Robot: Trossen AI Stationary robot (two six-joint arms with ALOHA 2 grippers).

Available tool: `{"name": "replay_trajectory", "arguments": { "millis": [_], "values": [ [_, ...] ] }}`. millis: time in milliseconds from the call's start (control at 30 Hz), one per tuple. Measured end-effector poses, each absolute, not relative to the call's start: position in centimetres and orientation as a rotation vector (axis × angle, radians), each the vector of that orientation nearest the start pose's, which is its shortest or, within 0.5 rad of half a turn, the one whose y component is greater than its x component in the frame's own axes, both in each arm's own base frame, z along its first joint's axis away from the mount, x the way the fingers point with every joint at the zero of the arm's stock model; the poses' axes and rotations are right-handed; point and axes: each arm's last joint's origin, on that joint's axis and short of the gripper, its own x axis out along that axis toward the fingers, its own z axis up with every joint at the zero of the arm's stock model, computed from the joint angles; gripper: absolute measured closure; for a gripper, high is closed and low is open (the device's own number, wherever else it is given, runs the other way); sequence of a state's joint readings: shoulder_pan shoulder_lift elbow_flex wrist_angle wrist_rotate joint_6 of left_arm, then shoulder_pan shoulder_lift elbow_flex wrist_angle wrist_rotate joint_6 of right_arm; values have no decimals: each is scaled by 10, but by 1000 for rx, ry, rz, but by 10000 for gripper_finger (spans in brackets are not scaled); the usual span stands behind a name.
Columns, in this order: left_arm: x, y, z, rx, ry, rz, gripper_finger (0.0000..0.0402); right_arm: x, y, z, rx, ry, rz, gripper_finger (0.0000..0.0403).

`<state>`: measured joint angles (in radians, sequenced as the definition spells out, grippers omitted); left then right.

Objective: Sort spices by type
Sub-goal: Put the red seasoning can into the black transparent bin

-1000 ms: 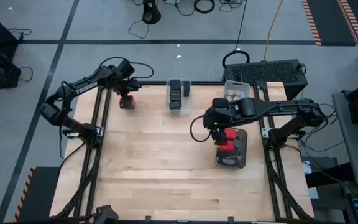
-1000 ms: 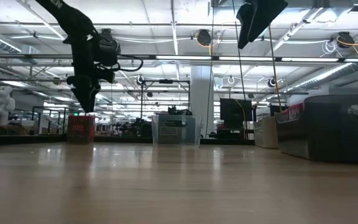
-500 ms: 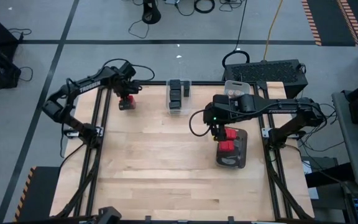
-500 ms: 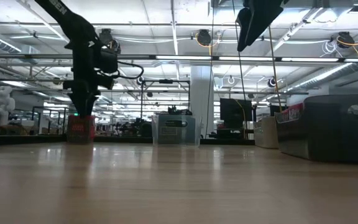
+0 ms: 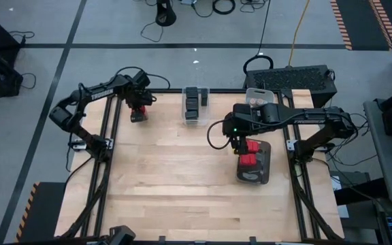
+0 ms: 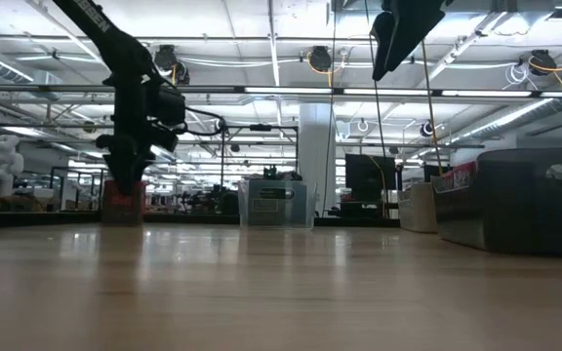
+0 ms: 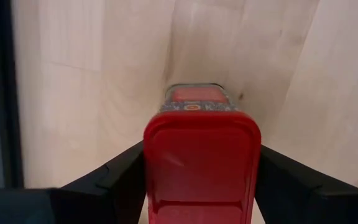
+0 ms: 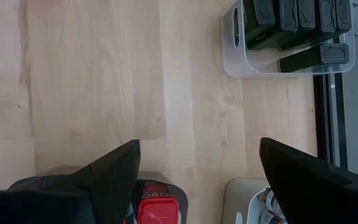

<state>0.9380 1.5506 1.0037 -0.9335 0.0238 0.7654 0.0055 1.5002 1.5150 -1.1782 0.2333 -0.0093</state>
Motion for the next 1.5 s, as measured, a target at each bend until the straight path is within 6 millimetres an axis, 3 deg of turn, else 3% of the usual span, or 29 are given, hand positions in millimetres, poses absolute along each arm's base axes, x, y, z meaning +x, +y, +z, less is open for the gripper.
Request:
{"name": "replay_trajectory", "arguments": {
  "millis": [300,500,700,933,1200,1500],
  "values": [
    [166,205,195,-130,1488,200,177,283,-5,342,-142,1158,-200,91],
    [186,183,196,-187,1463,123,177,283,-5,342,-133,1157,-205,90],
    [219,140,197,-215,1417,-32,177,283,-5,342,-101,1154,-222,90],
    [265,80,205,-115,1314,-107,177,279,5,334,-51,1206,-244,90],
    [298,13,214,-32,1128,-152,177,271,38,289,-24,1283,-236,90],
    [315,-42,225,-49,922,-230,177,279,93,243,-11,993,-155,91]
  ]
}}
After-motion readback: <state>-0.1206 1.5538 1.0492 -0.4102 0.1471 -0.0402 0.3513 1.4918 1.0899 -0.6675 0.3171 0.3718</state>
